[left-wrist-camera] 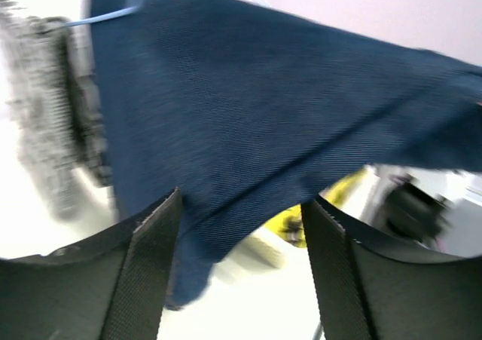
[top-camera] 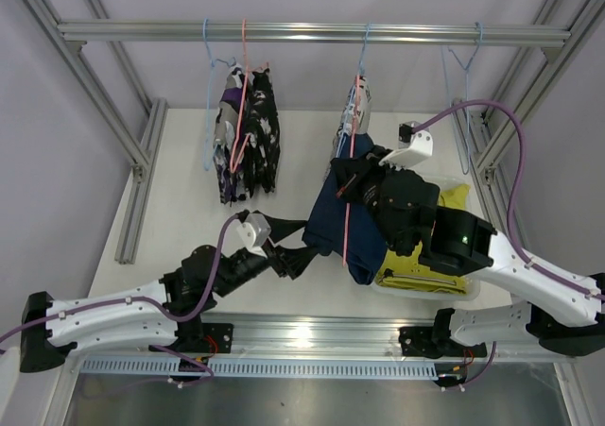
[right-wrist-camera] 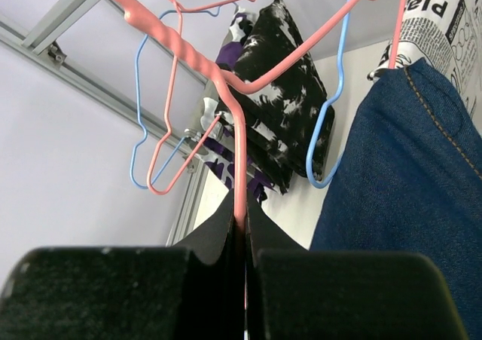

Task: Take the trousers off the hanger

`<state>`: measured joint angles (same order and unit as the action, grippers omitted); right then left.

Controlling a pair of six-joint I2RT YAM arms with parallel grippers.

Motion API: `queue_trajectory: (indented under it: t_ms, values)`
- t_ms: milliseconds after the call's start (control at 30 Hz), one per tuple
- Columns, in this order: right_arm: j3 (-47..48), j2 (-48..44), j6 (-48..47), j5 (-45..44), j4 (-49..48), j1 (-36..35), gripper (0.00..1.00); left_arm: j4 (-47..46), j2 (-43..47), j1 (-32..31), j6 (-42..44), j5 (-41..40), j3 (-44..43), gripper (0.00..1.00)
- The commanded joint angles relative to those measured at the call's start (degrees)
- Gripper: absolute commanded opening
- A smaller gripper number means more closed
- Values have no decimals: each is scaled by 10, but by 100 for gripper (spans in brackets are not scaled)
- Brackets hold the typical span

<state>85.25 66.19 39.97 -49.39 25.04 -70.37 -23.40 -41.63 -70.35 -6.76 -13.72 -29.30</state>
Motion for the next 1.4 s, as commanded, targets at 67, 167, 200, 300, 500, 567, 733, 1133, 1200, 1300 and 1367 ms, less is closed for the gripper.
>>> queue_trajectory:
  t_ms: [67,167,200,300,500,567,733,1133,1200,1300,1367]
  values:
    - [59,1,-17,0,-43,6,0,-38,18,-1,-7,132,5,72]
    - [64,8,-16,3,-39,8,0,-54,19,-5,-15,161,14,74]
    - [65,10,-16,3,-40,12,0,-56,16,-7,-15,165,19,75]
    - [62,14,-7,5,-37,17,0,-70,-6,-23,-11,174,21,76]
    - [61,28,5,22,-43,22,0,-124,-80,-85,23,76,8,79]
    - [64,32,9,32,-45,22,0,-169,-109,-106,34,34,7,79]
    - [62,25,17,43,-39,18,0,-277,-141,-120,29,-128,33,79]
    - [40,-18,22,54,-49,-13,0,-379,-215,-120,131,-235,-10,51]
    - [40,-20,22,55,-51,-21,0,-391,-229,-120,134,-239,-15,46]
    - [33,-26,28,56,-52,-26,0,-409,-244,-120,134,-244,-24,40]
    - [21,-33,34,61,-54,-28,0,-416,-256,-120,134,-249,-31,32]
